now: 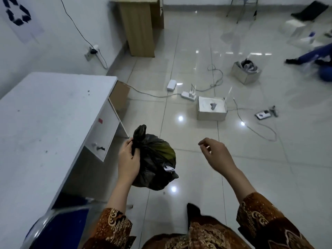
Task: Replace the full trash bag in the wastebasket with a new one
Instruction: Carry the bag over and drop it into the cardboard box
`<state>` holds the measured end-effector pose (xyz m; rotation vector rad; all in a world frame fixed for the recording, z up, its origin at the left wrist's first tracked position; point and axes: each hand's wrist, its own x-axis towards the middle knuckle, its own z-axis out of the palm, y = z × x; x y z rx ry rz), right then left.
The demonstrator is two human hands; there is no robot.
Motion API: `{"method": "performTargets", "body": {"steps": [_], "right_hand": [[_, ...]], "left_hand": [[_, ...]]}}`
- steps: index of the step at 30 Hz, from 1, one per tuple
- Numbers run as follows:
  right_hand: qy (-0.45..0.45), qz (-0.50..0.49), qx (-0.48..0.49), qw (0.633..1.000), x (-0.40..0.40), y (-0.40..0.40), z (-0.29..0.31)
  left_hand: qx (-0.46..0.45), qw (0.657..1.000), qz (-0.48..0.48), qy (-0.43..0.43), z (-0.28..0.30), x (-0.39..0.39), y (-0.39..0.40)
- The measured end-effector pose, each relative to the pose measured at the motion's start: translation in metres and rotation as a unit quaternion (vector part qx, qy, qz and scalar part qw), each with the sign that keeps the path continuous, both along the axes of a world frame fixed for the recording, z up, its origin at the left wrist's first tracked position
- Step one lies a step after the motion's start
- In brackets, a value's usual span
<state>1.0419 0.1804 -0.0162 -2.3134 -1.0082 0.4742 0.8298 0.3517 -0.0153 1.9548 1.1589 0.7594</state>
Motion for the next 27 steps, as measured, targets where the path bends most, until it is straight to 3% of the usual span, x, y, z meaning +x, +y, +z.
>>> {"method": "performTargets", "body": {"steps": [7,19,27], "right_hand": [[0.061,0.015,0.04,0.997,0.117,0.151,0.012],[0.08,0.051,0.021,0.995,0.279,0.447,0.012],[0.075,0.12,0.013,0.99,0.354,0.633,-0.004]], "left_hand": [[-0.003,0.998,0.062,-0.018,0.009,0.107,0.105],[-0.011,0.998,0.064,-0.018,0.002,0.256,0.38],[-0.042,0.99,0.134,-0.02,-0.016,0.326,0.529]]}}
